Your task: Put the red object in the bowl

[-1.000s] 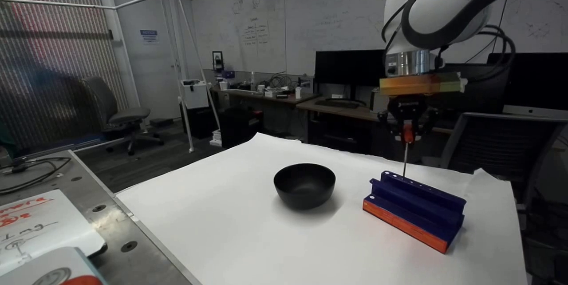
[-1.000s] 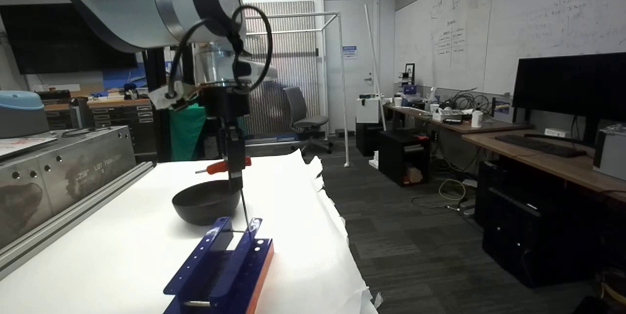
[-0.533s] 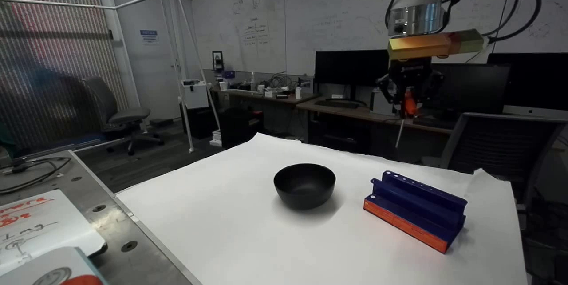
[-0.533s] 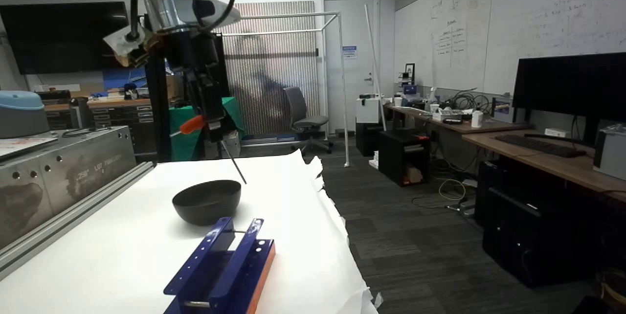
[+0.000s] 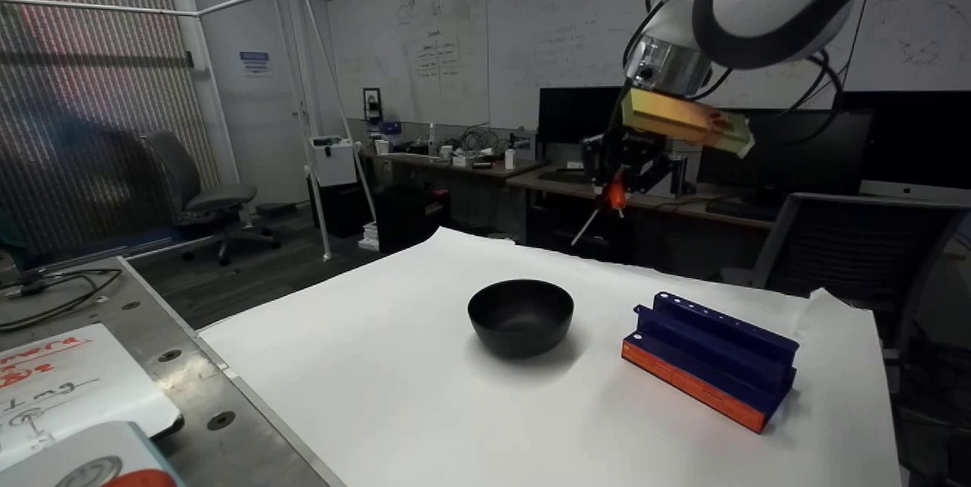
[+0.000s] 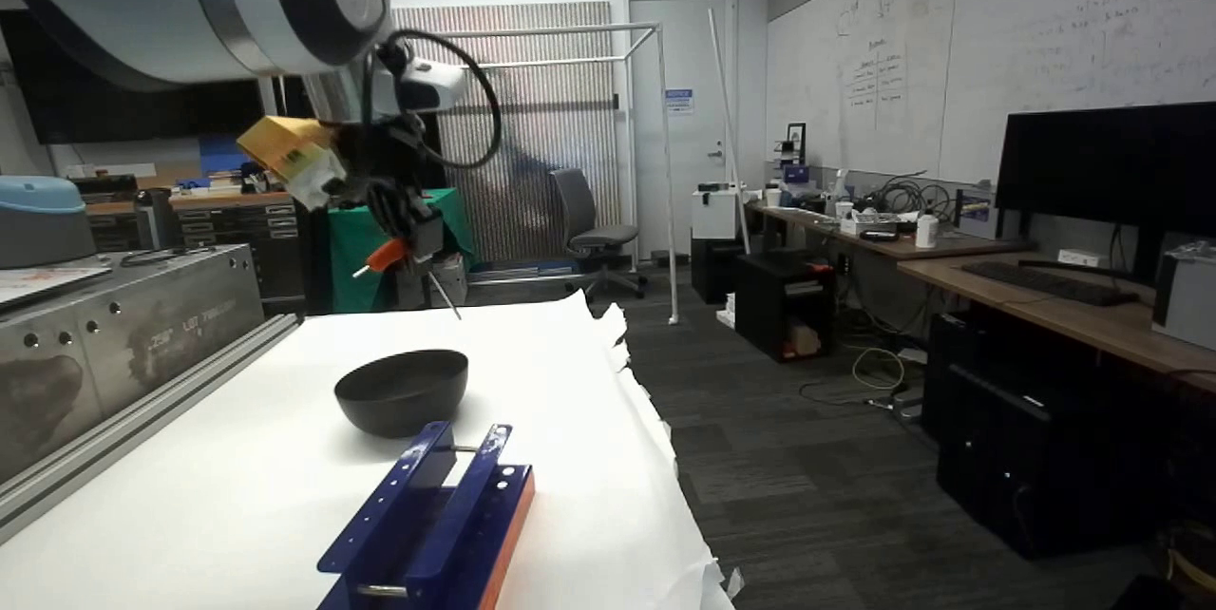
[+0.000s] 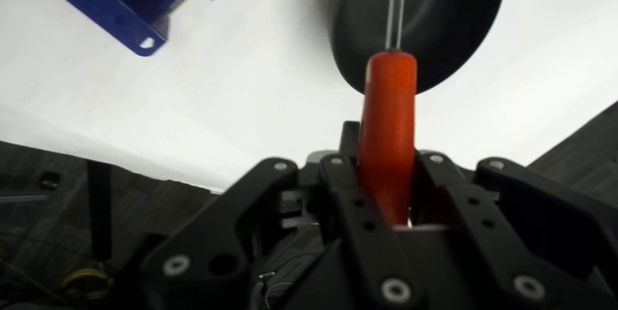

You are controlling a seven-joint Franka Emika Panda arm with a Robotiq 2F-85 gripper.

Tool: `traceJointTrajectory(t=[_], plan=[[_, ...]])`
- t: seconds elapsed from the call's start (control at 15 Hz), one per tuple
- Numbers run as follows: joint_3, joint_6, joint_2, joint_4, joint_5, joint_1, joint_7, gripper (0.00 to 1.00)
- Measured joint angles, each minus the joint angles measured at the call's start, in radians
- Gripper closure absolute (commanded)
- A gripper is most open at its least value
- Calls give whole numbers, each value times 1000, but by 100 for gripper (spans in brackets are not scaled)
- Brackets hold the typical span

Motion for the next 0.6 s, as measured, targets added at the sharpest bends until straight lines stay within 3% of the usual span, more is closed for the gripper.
traceJointTrajectory(t=[0.13, 0.27, 0.4, 0.6], plan=[[6, 154, 64, -16, 120, 2, -117, 96], [66, 233, 127, -13, 296, -22, -259, 96], [164, 244, 183, 10, 469, -74, -398, 96], [188, 238, 253, 40, 662, -74, -584, 96]])
